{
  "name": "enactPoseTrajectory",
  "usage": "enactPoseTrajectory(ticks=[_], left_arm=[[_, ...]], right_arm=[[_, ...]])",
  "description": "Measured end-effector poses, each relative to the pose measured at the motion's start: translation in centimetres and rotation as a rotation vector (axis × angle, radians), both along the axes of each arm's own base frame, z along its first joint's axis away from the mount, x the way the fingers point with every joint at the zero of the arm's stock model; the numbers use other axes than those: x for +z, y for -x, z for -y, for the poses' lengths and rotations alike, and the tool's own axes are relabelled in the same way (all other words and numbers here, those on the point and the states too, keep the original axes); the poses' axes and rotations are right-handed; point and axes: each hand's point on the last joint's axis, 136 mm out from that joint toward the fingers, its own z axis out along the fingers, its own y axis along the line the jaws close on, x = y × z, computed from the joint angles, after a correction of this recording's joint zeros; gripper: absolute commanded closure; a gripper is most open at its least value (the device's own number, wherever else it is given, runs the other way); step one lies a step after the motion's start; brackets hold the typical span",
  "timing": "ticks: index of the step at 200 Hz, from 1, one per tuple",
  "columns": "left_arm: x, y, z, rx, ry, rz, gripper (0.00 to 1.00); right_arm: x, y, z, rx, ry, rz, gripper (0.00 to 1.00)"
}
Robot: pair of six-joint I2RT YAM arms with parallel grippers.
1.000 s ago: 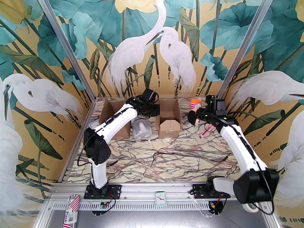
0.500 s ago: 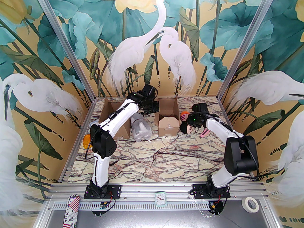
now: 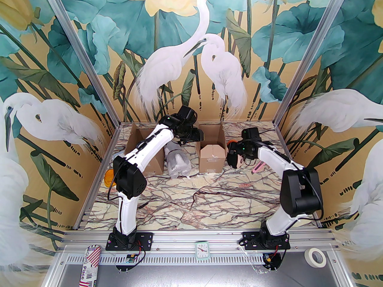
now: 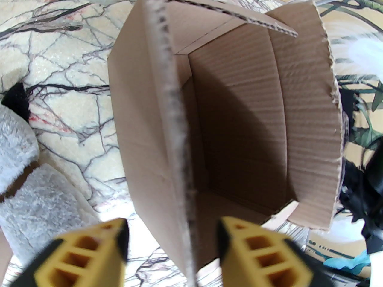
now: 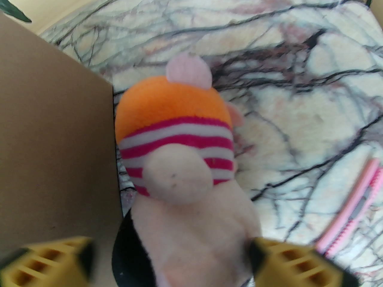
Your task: Unpack the express box
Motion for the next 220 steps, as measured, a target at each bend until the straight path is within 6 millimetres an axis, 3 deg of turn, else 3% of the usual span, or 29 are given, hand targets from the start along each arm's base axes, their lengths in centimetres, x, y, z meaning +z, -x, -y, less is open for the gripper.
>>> enactPoseTrajectory(ticks=[29,57,91,111,133,152,181,220], left_arm=[[2.0,0.7,-0.4,-0.033,0.026,0.089,0.01],[6.4,3.5,-2.7,-0.038,0.080,0.246,0.01],[13.5,8.2,-7.7,0.025,0.141,0.533,0.01],[14.9,11.3,-11.5,0.092,0.129,0.649,0.00],[13.7,14.0,-16.0,0.188,0.052,0.715,0.00],[10.9,15.8,-20.0,0.292,-0.056,0.738,0.00],[5.0,17.7,-25.0,0.419,-0.245,0.731,0.00],[-1.0,17.5,-28.0,0.482,-0.441,0.726,0.00]], right_arm=[[6.6,0.7,1.4,-0.030,0.052,0.172,0.01],[11.6,2.5,2.7,-0.059,0.101,0.311,0.01],[13.6,5.7,4.1,-0.094,0.148,0.392,0.01],[14.1,7.9,4.8,-0.109,0.163,0.432,0.01],[14.5,9.8,5.4,-0.127,0.172,0.478,0.01],[13.5,10.7,5.8,-0.142,0.178,0.491,0.01],[8.3,11.1,6.2,-0.153,0.208,0.410,0.01],[1.1,11.1,7.5,-0.188,0.281,0.327,0.01]])
